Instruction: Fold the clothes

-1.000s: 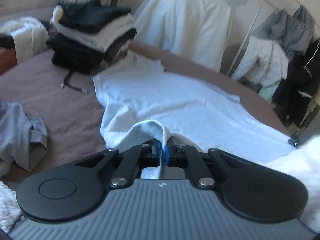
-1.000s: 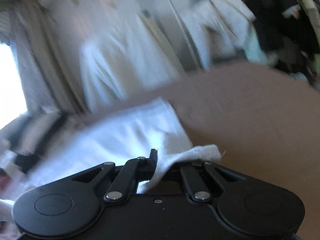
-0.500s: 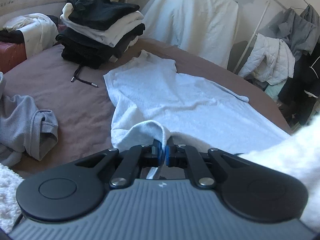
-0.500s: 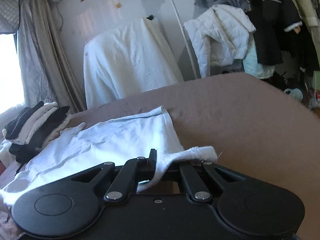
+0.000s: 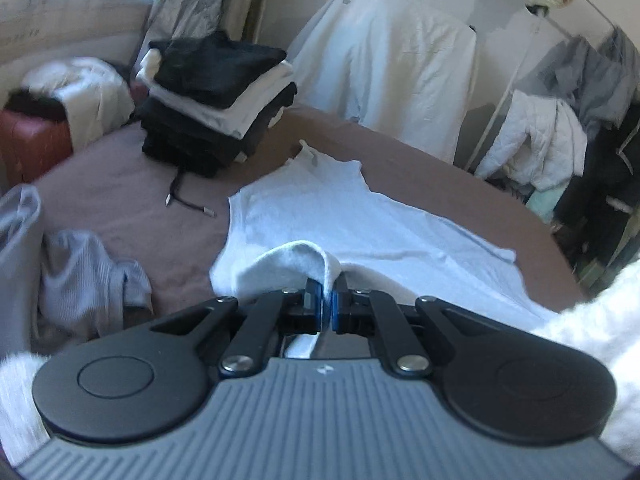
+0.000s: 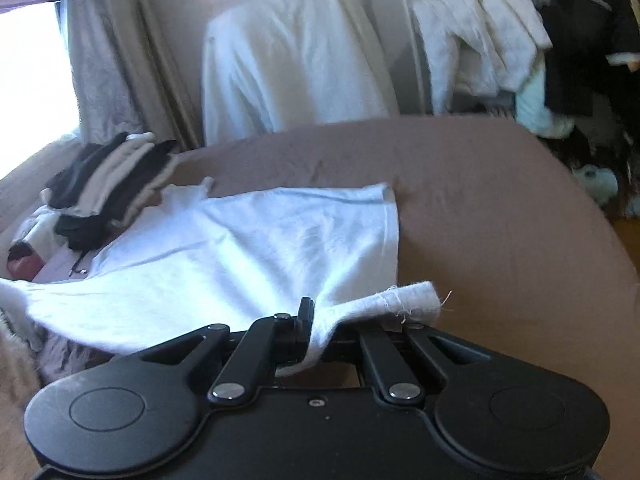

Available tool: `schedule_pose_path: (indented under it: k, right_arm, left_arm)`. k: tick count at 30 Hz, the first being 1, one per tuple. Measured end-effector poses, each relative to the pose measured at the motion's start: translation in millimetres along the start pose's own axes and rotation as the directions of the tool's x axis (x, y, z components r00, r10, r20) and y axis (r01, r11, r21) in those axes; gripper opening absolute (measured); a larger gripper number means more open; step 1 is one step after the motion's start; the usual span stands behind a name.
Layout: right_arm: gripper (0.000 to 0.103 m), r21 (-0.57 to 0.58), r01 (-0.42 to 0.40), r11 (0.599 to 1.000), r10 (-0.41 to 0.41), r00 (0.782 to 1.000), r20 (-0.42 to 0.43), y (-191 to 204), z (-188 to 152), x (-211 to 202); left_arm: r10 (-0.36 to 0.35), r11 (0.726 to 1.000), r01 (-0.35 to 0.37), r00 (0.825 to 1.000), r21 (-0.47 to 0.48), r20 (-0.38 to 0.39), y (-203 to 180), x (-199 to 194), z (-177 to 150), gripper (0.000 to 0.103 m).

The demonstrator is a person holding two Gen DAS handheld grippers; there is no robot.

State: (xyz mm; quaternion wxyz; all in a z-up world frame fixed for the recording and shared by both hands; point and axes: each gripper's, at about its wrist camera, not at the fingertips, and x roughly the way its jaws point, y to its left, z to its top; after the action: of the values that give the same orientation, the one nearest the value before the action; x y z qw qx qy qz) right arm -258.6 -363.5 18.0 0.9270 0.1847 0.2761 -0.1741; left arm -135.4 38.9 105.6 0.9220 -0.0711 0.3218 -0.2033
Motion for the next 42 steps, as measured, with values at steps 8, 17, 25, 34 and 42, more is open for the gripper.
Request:
schedule_pose_path:
  k: [8,17,25,34,42]
  right_arm:
    - [0.003,-0.118,-0.030,0.993,0.033,0.999,0.025,20,70,129]
    - [0.003,0.035,0.019,0.999,-0.008,0.961,-0.276,3,119,301]
    - [0.018,0.097,0.248,0.964,-0.213,0.937,-0.277,-16,150,334]
    - [0.021,-0.248,0.304,0.920,-0.329,0.942,-0.066,9,178,332]
    - [0.036,-0.356,0.017,0.934,-0.126,0.950,-0.285,51,189,374]
  left_arm:
    - [0.139,0.970,-0.136,0.990,0.203,0.000,-7,113,66,0.004]
    - [0.090,0.988,-0.083,0.995,0.131,-0.047,14,280,140,0.004]
    - [0.127,0.982,-0.111,0.986,0.151,-0.105,22,405,150,0.004]
    - [0.144,0.967,-0.115,0.983,0.226,-0.116,19,448,119,0.004]
    - [0.096,0.988,-0.074,0.982,0.133,-0.164,33,457,112,0.004]
